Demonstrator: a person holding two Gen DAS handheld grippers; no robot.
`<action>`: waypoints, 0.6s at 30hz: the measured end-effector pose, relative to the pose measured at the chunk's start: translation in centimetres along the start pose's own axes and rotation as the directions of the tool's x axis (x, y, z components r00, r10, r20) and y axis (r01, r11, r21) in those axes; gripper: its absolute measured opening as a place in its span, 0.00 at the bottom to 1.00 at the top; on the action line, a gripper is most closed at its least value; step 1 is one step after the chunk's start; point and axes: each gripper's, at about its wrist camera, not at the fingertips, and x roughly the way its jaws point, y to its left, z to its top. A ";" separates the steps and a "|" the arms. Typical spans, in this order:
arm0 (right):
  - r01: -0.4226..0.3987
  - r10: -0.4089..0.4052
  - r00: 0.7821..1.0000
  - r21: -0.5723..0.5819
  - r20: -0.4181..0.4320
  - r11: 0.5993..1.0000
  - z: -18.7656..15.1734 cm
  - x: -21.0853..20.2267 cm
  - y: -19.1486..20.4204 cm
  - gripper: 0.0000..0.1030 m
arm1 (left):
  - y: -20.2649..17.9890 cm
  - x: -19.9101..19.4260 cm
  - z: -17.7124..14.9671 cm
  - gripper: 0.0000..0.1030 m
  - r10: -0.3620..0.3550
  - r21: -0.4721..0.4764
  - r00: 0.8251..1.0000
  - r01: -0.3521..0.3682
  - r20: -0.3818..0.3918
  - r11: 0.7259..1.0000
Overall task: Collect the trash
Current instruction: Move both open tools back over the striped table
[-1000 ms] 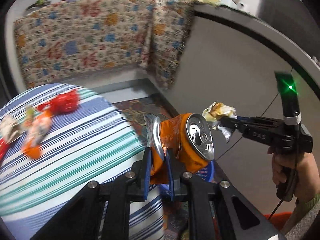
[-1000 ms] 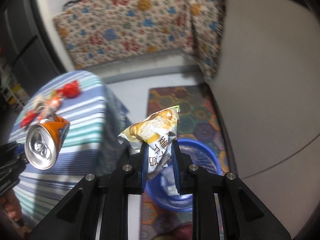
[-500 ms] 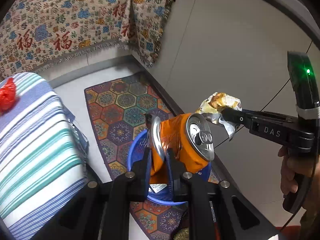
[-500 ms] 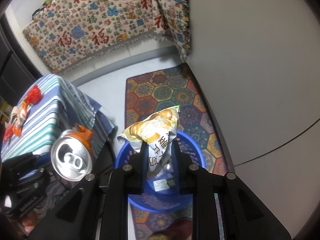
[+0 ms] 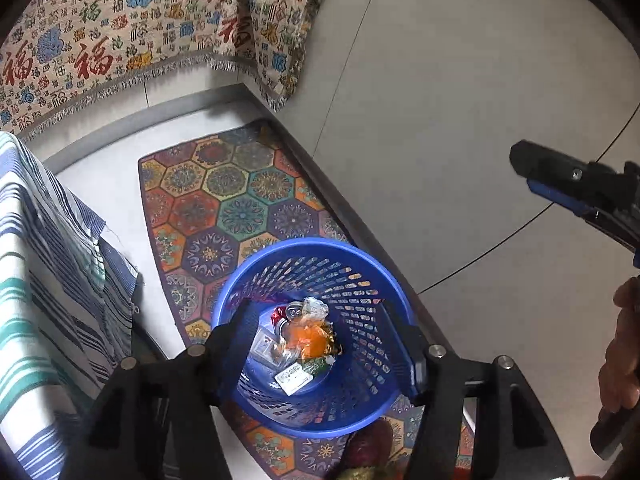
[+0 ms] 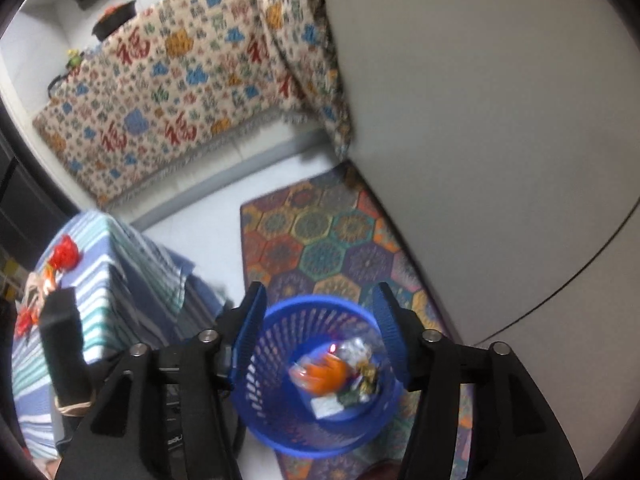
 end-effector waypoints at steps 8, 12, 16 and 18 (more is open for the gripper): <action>0.044 -0.034 0.992 -0.079 0.117 0.996 0.5 -3.2 2.8 0.81 | 0.1 -10.8 -1.0 0.61 0.023 0.012 0.986 -0.025 0.164 1.000; 0.050 -0.026 0.986 -0.143 0.168 0.988 0.0 -4.8 5.9 0.85 | 2.8 -17.4 -4.4 0.71 0.079 -0.014 0.972 -0.078 0.223 0.997; 0.012 0.030 0.981 -0.213 0.194 0.977 -1.1 -6.2 11.2 0.89 | 7.4 -21.0 -8.5 0.72 0.198 -0.068 0.958 -0.187 0.207 0.980; -0.033 0.081 0.980 -0.247 0.184 0.968 -2.0 -6.5 14.3 0.90 | 10.1 -22.2 -10.9 0.72 0.266 -0.100 0.947 -0.251 0.183 0.963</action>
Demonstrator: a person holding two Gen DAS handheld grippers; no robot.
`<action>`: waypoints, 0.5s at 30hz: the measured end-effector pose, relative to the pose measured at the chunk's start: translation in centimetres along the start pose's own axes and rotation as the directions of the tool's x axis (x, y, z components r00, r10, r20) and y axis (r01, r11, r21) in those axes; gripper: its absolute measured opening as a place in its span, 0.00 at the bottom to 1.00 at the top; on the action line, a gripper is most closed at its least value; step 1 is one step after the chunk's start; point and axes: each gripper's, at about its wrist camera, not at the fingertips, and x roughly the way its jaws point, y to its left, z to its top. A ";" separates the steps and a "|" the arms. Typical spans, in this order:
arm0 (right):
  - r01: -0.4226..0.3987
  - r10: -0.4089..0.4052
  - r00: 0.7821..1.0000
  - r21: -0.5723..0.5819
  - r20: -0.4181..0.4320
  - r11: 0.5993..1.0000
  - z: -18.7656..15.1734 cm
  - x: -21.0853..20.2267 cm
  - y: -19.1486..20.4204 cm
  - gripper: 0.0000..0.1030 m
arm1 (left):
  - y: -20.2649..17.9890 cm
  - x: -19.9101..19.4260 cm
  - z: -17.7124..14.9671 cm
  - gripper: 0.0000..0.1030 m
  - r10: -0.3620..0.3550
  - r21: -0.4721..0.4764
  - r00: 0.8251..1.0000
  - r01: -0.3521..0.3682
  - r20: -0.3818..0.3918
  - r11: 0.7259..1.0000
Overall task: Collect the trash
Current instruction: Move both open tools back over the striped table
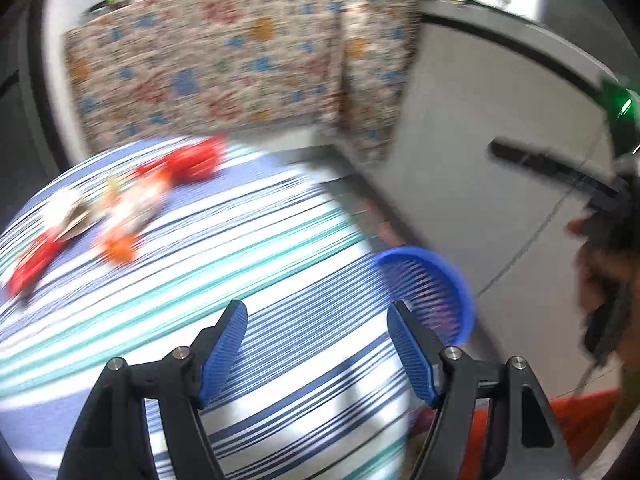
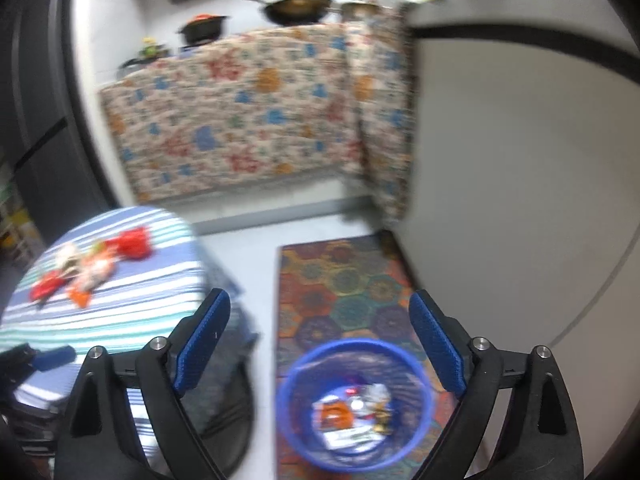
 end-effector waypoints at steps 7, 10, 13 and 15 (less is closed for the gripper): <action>-0.246 0.230 0.965 -0.131 -0.130 0.960 -2.8 2.2 14.7 0.92 | 12.6 -3.0 -5.5 0.72 0.199 -0.121 0.978 -0.206 -0.064 0.971; -0.330 0.292 0.929 -0.152 -0.228 0.932 -5.3 4.0 20.0 0.92 | 16.3 -3.8 -6.4 0.72 0.249 -0.145 0.966 -0.257 -0.071 0.956; -0.345 0.273 0.916 -0.227 -0.295 0.911 -7.6 5.5 23.7 0.92 | 19.0 -3.4 -6.6 0.72 0.272 -0.165 0.958 -0.283 -0.085 0.945; -0.332 0.242 0.916 -0.265 -0.321 0.905 -8.5 6.5 25.0 0.92 | 20.1 -3.2 -7.3 0.74 0.273 -0.168 0.958 -0.285 -0.094 0.944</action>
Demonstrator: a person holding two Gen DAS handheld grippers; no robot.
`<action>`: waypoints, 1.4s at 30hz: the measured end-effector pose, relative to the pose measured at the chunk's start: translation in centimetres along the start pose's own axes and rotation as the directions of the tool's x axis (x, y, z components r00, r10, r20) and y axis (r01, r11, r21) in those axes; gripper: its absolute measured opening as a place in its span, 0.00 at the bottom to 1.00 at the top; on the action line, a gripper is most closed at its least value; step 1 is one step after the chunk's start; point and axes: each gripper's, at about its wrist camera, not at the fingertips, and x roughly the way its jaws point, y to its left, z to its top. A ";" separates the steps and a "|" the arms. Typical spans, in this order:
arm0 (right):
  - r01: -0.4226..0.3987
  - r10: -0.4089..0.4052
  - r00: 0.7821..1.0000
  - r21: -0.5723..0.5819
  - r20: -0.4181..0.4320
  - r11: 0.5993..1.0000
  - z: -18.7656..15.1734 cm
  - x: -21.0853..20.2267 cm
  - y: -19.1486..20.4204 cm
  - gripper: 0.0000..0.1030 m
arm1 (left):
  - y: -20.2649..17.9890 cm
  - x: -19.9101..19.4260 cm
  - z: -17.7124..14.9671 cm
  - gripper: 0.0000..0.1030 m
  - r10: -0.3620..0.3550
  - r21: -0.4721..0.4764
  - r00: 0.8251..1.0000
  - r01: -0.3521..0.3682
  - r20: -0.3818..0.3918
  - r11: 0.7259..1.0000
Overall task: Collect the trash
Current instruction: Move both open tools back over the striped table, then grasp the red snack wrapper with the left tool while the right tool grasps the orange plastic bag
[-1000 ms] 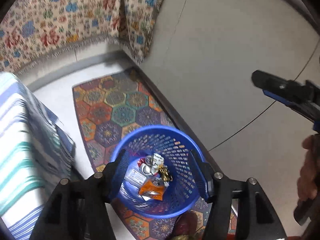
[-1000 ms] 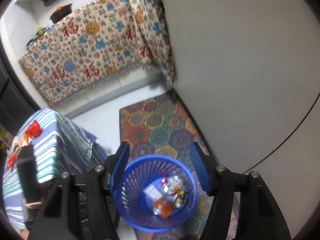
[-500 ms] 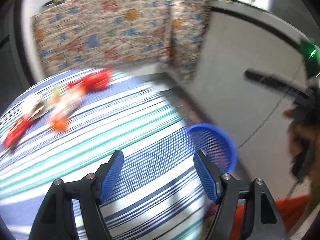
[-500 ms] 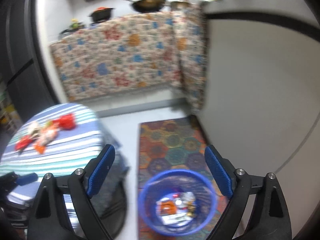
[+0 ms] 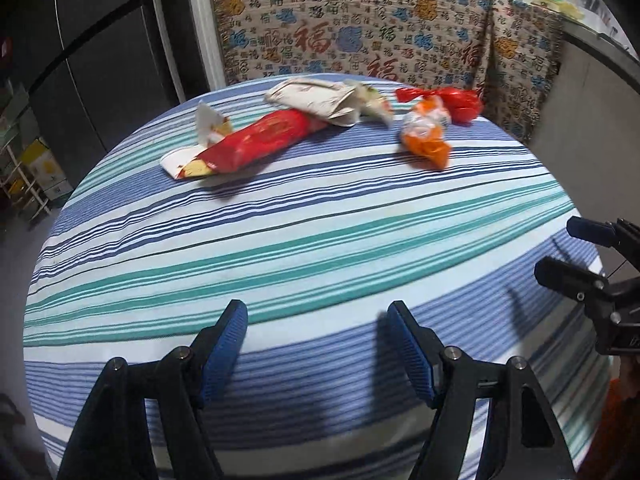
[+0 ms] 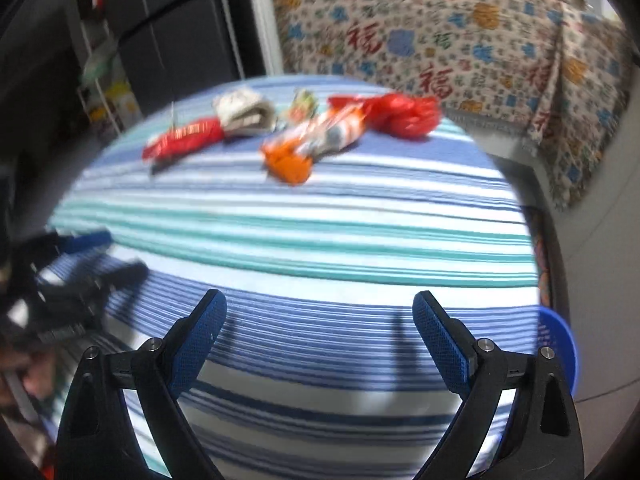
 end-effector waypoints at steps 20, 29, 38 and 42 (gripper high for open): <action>0.062 -0.063 0.997 -0.019 -0.040 0.998 1.9 4.3 1.3 1.00 | 6.9 1.4 7.2 0.91 -0.038 -0.006 0.997 0.039 0.067 0.999; 0.062 -0.063 0.997 -0.018 -0.040 0.998 1.9 4.3 1.3 1.00 | 5.3 4.4 9.9 0.67 -0.091 0.175 0.995 0.082 0.045 0.981; 0.058 -0.058 0.998 -0.018 -0.039 0.998 1.9 4.3 1.3 1.00 | 3.8 1.7 6.2 0.19 -0.069 0.064 0.998 0.069 -0.003 0.996; 0.054 -0.055 0.998 -0.022 -0.040 0.998 1.9 4.3 1.4 1.00 | 1.6 -1.4 2.0 0.21 -0.058 0.020 0.998 0.059 -0.005 0.998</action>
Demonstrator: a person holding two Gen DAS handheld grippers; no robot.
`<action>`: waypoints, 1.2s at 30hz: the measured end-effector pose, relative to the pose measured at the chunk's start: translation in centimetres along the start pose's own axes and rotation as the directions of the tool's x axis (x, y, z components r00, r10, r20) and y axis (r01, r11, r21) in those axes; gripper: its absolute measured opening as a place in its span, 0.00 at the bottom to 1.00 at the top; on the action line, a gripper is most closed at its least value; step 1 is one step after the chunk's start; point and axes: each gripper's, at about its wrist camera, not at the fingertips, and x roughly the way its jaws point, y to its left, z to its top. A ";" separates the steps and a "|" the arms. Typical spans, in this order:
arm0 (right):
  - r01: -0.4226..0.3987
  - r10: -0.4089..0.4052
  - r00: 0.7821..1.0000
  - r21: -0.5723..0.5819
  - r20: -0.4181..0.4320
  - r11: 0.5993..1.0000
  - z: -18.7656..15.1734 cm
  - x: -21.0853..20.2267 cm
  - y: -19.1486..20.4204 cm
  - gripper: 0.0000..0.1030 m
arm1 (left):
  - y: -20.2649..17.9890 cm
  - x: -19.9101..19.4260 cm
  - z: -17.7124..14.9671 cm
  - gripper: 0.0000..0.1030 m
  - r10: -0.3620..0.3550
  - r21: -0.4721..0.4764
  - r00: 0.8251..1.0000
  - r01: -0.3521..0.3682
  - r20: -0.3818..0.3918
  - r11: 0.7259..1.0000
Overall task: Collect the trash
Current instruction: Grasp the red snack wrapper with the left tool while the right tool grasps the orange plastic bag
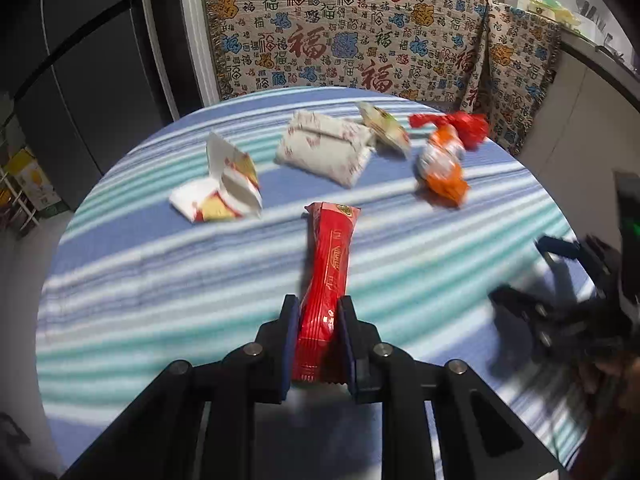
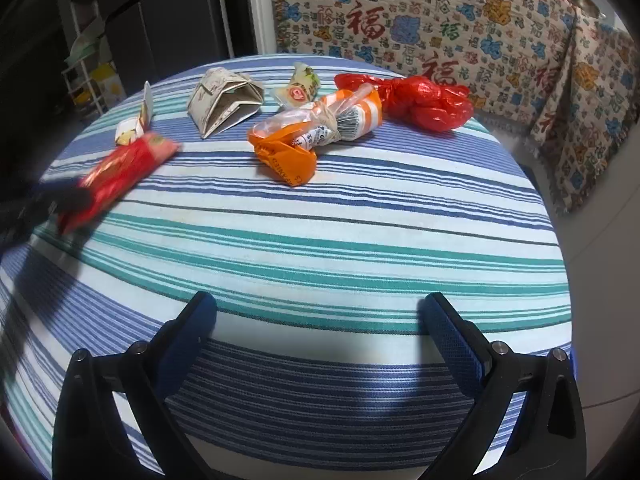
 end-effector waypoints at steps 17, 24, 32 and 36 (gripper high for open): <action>-0.013 0.014 1.000 0.073 -0.010 0.997 0.9 0.2 -1.8 1.00 | -0.7 2.8 -1.1 0.70 0.021 -0.014 0.999 -0.020 0.041 1.000; -0.166 0.174 0.985 0.309 0.003 0.937 7.2 2.4 -2.9 0.99 | -0.7 2.8 -1.0 0.71 0.023 -0.014 0.999 -0.023 0.041 1.000; 0.016 -0.009 0.999 0.136 -0.051 0.991 9.0 5.2 -0.4 0.46 | -0.7 2.8 -1.1 0.71 0.021 -0.015 0.999 -0.021 0.041 1.000; -0.069 0.067 0.996 -0.030 -0.056 0.997 5.9 2.8 -0.3 0.46 | -0.6 2.7 -1.1 0.71 0.020 -0.015 0.999 -0.020 0.041 1.000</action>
